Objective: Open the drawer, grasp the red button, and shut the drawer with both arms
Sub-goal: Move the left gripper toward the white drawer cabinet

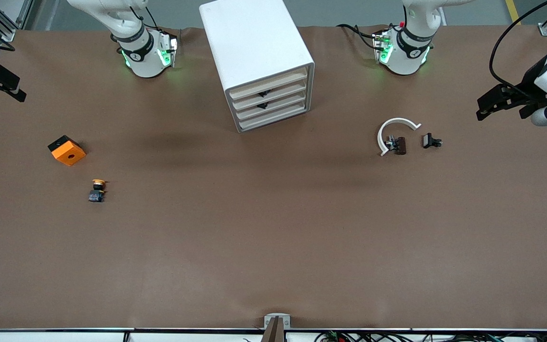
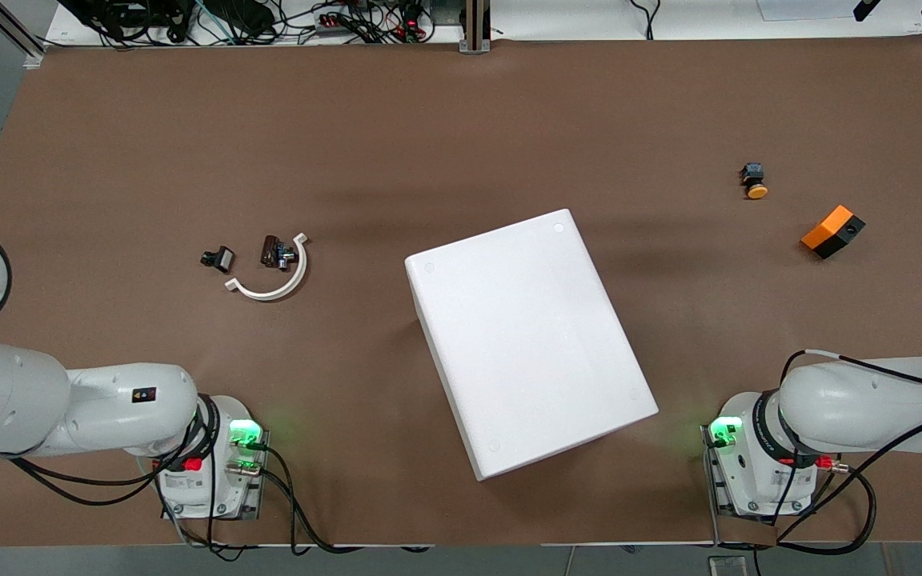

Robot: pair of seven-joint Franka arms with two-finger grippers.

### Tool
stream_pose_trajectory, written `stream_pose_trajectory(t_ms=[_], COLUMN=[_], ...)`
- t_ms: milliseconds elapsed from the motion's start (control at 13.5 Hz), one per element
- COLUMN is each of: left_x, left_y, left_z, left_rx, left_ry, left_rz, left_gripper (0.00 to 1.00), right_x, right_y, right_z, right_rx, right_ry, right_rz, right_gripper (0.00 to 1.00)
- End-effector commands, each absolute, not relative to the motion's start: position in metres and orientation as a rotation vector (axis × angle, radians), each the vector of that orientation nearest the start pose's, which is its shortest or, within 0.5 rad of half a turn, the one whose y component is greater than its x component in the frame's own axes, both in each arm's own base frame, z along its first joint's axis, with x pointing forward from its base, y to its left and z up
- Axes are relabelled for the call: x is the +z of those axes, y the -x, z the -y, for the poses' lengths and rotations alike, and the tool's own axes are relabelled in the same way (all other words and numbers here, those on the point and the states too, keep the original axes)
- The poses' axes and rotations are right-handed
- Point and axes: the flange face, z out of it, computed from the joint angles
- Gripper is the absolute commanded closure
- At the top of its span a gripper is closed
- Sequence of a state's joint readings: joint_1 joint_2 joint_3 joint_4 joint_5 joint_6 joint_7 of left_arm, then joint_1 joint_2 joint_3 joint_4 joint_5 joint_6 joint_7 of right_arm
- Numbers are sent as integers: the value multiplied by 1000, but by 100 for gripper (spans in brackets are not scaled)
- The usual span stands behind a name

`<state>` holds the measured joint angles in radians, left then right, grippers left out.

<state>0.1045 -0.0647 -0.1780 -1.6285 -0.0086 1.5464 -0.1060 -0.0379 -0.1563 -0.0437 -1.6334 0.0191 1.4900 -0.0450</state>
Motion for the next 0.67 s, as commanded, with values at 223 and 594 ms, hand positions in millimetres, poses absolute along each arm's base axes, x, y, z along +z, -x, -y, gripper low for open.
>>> stream_pose_trajectory(t_ms=[223,594], left_x=[636,585], left_y=[-545,-571], left_z=[40,49], left_rx=[21,167], left_ry=[3131,3139], left_rz=[13,-15], left_gripper=[0,0], right_x=[676,676], right_y=[-490,-490], right_z=[42,42], right_rx=[-29,-31], right_ry=[3112,3112], right_rz=[-58,-55], right_gripper=[0,0])
